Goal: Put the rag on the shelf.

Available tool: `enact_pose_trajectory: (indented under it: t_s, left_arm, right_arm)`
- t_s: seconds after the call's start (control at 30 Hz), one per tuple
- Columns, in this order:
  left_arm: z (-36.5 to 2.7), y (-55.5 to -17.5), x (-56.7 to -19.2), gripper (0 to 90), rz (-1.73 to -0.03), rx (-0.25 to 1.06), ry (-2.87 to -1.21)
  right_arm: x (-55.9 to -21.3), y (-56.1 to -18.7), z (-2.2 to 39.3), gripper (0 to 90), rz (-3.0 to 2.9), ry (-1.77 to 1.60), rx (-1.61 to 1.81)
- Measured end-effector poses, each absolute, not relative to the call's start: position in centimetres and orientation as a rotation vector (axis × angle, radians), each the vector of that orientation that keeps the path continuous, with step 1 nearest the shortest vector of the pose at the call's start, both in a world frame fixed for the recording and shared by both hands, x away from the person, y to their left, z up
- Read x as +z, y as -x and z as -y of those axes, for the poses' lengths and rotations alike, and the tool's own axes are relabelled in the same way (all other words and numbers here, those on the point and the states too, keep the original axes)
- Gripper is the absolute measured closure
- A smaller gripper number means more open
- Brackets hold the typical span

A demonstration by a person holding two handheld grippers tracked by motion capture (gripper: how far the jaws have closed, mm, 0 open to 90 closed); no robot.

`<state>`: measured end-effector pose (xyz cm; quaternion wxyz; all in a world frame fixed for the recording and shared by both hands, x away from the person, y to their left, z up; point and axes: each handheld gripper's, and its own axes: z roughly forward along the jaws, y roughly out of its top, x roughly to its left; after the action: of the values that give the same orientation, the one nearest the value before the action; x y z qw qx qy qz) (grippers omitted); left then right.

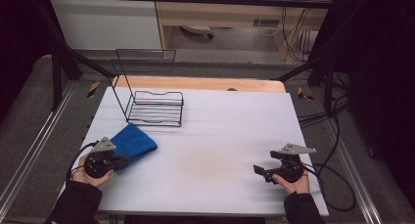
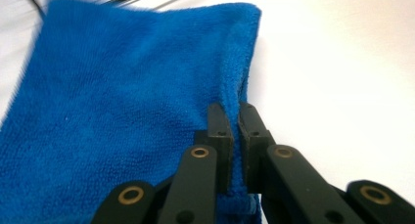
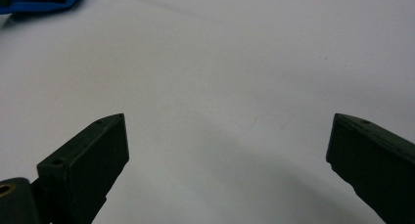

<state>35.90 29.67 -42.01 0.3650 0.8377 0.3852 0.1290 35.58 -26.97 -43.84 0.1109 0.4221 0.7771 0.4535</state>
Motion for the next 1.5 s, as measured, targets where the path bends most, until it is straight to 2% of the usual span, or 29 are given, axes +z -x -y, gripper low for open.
enact_pose_trajectory:
  t_s: [0.2,0.4,0.53,0.7,0.73,0.77,0.83,0.87,0.9,0.97,1.13,1.17,1.5]
  left_arm:
    - [-28.3,-34.9,-42.0,85.9,-0.958,0.275,-2.161]
    - [-27.5,-34.3,-42.4,83.6,-0.977,0.291,-2.178]
    - [-27.7,-34.5,-42.4,71.4,-0.99,0.272,-2.139]
    - [-27.8,-34.6,-41.7,48.8,-0.986,0.297,-2.097]
    - [-28.0,-34.6,-41.6,48.8,-0.991,0.305,-2.086]
    - [-28.1,-34.7,-41.6,40.9,-1.0,0.314,-2.078]
    - [-28.5,-34.9,-41.5,38.1,-1.012,0.328,-2.064]
    - [-28.7,-35.0,-41.5,31.5,-1.024,0.33,-2.052]
    - [-28.9,-35.1,-41.5,31.5,-1.032,0.331,-2.043]
    - [-29.2,-35.3,-41.5,24.1,-1.041,0.335,-2.029]
    - [-29.7,-35.5,-41.4,18.4,-1.04,0.339,-2.012]
    - [-29.8,-35.5,-41.4,15.9,-1.045,0.338,-2.009]
    - [-30.8,-35.9,-41.5,7.4,-1.088,0.352,-1.976]
  right_arm:
    - [-43.7,-35.5,26.8,2.7,-2.285,-1.232,1.332]
    - [-43.6,-35.5,26.5,2.7,-2.288,-1.218,1.332]
    - [-43.4,-35.5,25.8,2.7,-2.294,-1.201,1.332]
    - [-42.8,-35.8,24.3,2.9,-2.308,-1.158,1.317]
    - [-42.8,-35.8,24.3,2.9,-2.308,-1.158,1.317]
    - [-42.5,-36.0,23.5,2.9,-2.311,-1.148,1.32]
    - [-42.3,-36.1,23.0,3.0,-2.312,-1.139,1.323]
    - [-41.8,-36.5,21.9,3.1,-2.32,-1.118,1.316]
    - [-41.8,-36.5,21.9,3.1,-2.32,-1.118,1.316]
    - [-41.3,-37.1,19.8,3.4,-2.334,-1.092,1.31]
    - [-40.8,-38.1,16.4,3.5,-2.38,-1.026,1.297]
    - [-40.5,-38.6,14.5,3.5,-2.4,-1.001,1.303]
    - [-40.5,-41.6,4.6,6.9,-2.484,-0.915,1.29]
